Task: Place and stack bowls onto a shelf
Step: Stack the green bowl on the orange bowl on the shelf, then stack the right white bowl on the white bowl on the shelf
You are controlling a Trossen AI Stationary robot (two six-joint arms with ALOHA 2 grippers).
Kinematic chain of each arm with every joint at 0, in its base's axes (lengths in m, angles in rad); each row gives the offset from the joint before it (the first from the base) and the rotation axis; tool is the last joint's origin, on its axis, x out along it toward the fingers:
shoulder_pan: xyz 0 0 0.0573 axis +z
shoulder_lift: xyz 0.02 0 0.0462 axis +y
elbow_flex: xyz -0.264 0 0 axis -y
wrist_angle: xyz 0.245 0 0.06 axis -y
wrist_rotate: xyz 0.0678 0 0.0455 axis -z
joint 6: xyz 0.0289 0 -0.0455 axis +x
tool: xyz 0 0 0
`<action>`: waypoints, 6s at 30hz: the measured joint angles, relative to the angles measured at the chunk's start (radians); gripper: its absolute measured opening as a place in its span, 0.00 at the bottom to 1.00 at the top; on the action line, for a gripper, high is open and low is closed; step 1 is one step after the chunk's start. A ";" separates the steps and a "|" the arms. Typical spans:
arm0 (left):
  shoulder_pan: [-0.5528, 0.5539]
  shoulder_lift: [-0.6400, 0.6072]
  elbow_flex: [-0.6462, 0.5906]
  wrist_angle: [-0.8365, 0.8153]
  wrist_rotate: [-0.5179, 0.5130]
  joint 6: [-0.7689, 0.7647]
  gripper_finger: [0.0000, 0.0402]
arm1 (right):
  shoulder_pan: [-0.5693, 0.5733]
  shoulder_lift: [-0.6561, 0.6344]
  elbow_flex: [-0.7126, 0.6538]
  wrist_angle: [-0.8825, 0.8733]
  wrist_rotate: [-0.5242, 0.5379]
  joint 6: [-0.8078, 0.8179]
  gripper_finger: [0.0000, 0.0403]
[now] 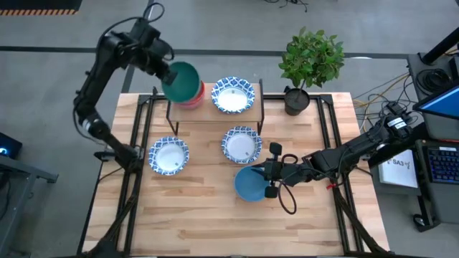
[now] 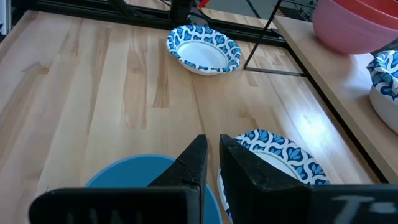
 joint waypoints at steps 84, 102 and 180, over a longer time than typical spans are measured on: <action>0.076 -0.006 -0.402 0.467 -0.122 0.288 0.00 | -0.001 0.000 0.000 -0.013 0.009 0.008 0.08; -0.096 -0.307 -0.781 1.063 0.488 0.022 0.00 | -0.003 0.038 -0.001 0.069 0.009 -0.063 0.08; -0.202 -0.518 -1.113 1.310 -0.241 0.124 0.00 | -0.008 0.048 -0.002 0.105 0.008 0.050 0.08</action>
